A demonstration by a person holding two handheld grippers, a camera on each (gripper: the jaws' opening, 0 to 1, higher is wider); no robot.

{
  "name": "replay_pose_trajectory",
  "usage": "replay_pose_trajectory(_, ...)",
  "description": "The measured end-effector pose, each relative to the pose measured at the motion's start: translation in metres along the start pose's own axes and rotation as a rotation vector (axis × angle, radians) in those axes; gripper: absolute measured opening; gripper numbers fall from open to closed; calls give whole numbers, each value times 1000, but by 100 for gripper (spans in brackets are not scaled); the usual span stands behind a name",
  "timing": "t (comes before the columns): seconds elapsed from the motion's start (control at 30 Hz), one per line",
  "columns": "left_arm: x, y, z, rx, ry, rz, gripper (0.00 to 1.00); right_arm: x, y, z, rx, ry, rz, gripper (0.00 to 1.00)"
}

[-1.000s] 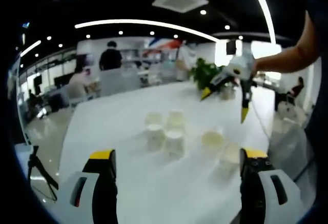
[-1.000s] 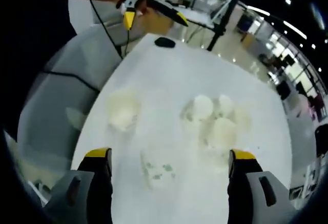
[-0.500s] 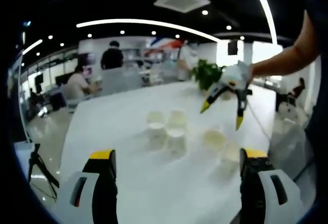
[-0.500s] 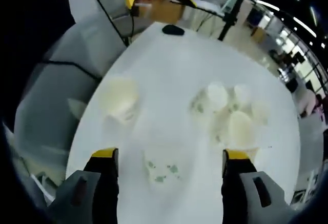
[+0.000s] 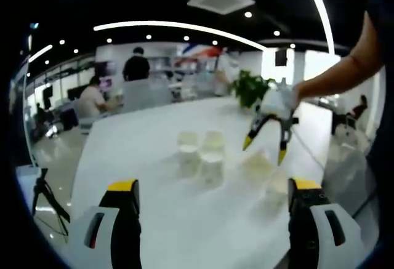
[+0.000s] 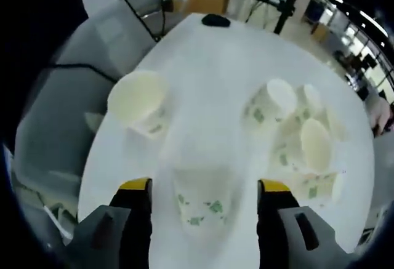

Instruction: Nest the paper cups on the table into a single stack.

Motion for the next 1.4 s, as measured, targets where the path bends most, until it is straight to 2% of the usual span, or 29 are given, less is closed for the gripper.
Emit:
replay_pose_trajectory(0.2, -1, 4, -1, -6, -1, -6, 98, -1, 0, 13, -30, -40, 2, 59)
replay_pose_trajectory(0.43, -2, 7, -1, -9, -2, -12, 98, -1, 0, 28, -62, -46, -6, 55)
replay_pose_trajectory(0.73, -4, 10, -1, -13, -2, -18, 98, 2, 6, 35, -88, -64, 7, 46)
replay_pose_trajectory(1.13, -4, 9, 0, -15, 0, -24, 98, 2, 7, 37, -90, -53, 22, 45)
replay_pose_trajectory(1.4, -4, 8, 3, -15, 10, -16, 98, 6, 4, 30, -41, -29, 51, 43)
Point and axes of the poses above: the point that each gripper's makers call its tool centre point, and the gripper's own axes: z roughly forward along the fingers, x roughly to its right, y roughly out of its underside, the point moved 4 cm from there along -z, roughly backward along the fingers, and after that the axes turned 9 degrees about z, right-handed, at the moved point
